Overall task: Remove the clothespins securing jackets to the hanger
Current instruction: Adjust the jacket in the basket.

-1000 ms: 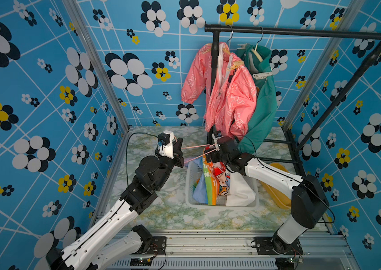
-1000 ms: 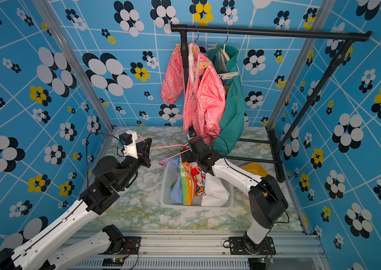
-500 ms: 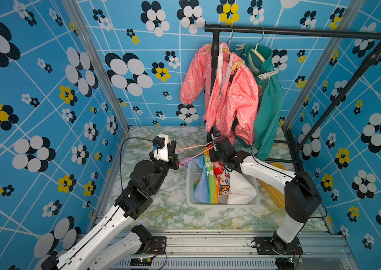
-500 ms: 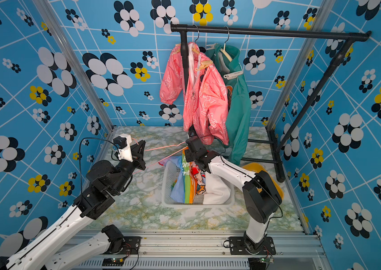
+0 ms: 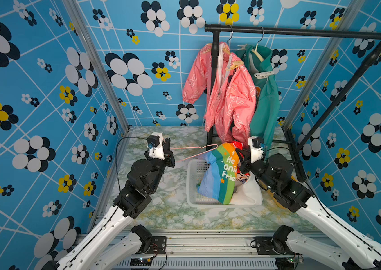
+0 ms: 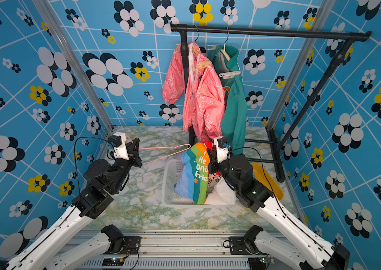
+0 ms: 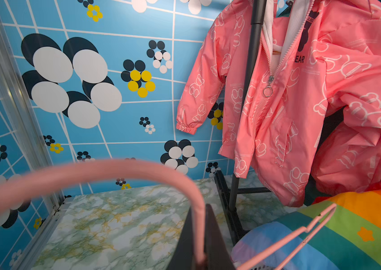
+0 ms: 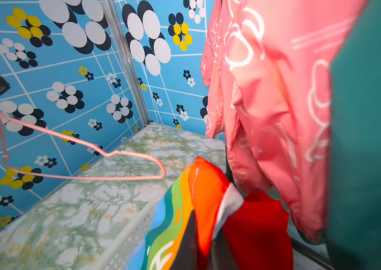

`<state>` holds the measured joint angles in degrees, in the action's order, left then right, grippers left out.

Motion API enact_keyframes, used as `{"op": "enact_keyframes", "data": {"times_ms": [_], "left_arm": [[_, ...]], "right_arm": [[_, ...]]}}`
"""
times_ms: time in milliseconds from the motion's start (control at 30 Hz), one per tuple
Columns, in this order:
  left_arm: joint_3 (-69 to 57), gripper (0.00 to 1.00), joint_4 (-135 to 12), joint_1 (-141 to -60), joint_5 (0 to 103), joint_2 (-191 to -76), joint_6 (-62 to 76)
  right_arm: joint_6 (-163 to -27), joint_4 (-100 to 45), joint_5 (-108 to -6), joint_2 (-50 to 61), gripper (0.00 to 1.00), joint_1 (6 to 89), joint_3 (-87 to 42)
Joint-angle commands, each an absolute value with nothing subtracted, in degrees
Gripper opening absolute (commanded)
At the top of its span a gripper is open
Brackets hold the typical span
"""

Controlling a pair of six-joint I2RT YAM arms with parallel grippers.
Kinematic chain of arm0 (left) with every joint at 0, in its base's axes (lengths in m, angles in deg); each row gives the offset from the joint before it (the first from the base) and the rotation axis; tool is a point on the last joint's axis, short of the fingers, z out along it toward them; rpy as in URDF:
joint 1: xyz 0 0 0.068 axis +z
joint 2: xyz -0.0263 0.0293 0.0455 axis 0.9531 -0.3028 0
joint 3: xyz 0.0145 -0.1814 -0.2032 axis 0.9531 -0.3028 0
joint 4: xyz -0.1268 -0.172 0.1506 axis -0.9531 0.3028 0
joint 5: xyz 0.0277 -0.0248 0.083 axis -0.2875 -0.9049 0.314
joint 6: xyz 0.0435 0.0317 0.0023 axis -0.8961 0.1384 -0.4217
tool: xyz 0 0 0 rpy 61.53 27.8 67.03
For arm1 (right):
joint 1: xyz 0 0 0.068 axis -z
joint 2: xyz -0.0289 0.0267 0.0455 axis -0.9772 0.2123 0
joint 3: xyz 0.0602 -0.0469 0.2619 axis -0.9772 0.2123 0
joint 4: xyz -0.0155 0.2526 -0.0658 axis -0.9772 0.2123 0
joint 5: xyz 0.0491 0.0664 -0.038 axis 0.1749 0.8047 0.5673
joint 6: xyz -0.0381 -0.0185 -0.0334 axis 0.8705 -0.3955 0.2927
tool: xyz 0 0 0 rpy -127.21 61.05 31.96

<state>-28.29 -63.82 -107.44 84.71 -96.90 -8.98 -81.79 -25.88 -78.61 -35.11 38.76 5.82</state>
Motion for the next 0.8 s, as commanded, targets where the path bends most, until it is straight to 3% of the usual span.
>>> {"op": "enact_keyframes", "data": {"times_ms": [0, 333, 500, 767], "left_arm": [[-25.94, 0.00, -65.08, -106.74, 85.83, -97.57, -7.84], [-24.06, 0.00, -64.47, -106.65, 84.57, -101.11, -4.93], [-24.37, 0.00, -64.68, -106.56, 84.70, -101.10, -4.62], [-26.02, 0.00, -64.78, -106.41, 90.96, -97.69, -6.45]], "right_arm": [[-78.99, -23.54, -75.41, -42.15, 0.00, 38.55, 7.87], [-75.98, -22.86, -66.74, -52.88, 0.00, 38.56, 8.02], [-74.85, -23.55, -61.26, -49.32, 0.00, 38.56, 6.24], [-74.36, -25.24, -63.36, -35.59, 0.00, 38.62, 2.64]]}}
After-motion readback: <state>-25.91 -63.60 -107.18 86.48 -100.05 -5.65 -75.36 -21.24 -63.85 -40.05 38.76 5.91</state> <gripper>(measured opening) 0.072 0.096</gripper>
